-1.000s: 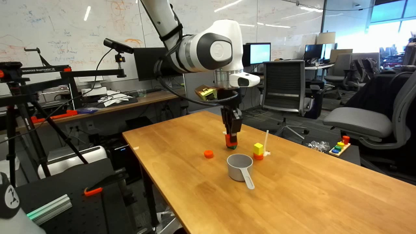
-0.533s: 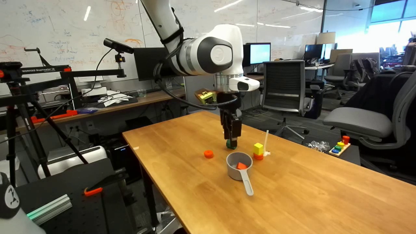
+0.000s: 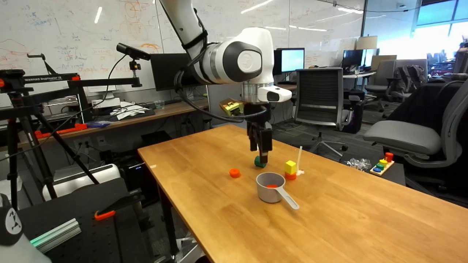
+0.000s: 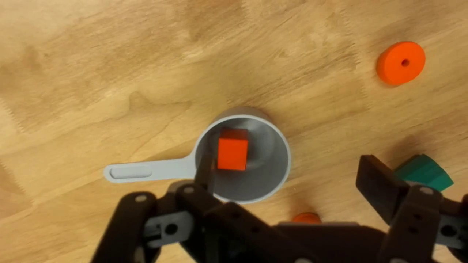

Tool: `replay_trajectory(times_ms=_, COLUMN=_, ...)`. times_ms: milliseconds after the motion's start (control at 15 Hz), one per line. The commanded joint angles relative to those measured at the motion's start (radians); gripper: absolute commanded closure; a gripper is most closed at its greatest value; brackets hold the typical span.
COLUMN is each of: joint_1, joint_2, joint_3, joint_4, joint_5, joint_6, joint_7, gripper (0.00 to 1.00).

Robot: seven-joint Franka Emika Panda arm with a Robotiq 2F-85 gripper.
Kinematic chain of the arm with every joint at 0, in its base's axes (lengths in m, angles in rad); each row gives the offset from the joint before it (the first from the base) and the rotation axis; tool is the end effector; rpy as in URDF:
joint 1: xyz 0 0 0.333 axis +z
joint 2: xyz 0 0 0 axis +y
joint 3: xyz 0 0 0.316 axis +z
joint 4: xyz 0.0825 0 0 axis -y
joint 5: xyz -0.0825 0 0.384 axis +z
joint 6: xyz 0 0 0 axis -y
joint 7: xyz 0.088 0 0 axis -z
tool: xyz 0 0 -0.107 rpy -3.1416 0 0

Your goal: Put the blocks in the cup

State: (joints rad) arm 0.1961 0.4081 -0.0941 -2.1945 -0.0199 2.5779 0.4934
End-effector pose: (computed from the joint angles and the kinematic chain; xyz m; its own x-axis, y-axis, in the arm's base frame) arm 0.5518 0.0559 0.1949 0.9334 -0.3590 0.0016 -0.3585 -0.9320 0.0531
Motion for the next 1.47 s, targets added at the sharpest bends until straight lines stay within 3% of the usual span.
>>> replay_trajectory(times_ms=0, joint_1=0.000, joint_2=0.023, joint_3=0.057, joint_4=0.064, joint_5=0.025, joint_6=-0.033, joint_7=-0.032, gripper=0.00)
replay_trajectory(times_ms=200, joint_1=-0.015, joint_2=0.041, joint_3=0.140, joint_4=0.154, joint_5=0.049, joint_6=-0.114, joint_7=-0.156, gripper=0.00)
replay_trajectory(times_ms=267, joint_1=-0.004, joint_2=0.042, joint_3=0.141, joint_4=0.190, joint_5=0.028, joint_6=-0.163, joint_7=-0.164, gripper=0.00)
replay_trajectory(times_ms=333, joint_1=0.007, joint_2=0.025, joint_3=0.111, joint_4=0.106, joint_5=0.014, joint_6=-0.077, joint_7=-0.097, gripper=0.00)
replay_trajectory(times_ms=733, joint_1=0.005, joint_2=0.035, joint_3=0.111, joint_4=0.112, joint_5=0.014, joint_6=-0.088, joint_7=-0.098, gripper=0.00)
replay_trajectory(times_ms=1000, joint_1=-0.051, joint_2=0.103, joint_3=0.163, joint_4=0.231, joint_5=0.029, joint_6=-0.232, joint_7=-0.340, gripper=0.00)
replay_trajectory(times_ms=1400, joint_1=-0.039, joint_2=0.234, joint_3=0.139, joint_4=0.438, joint_5=-0.026, joint_6=-0.380, joint_7=-0.418, gripper=0.00)
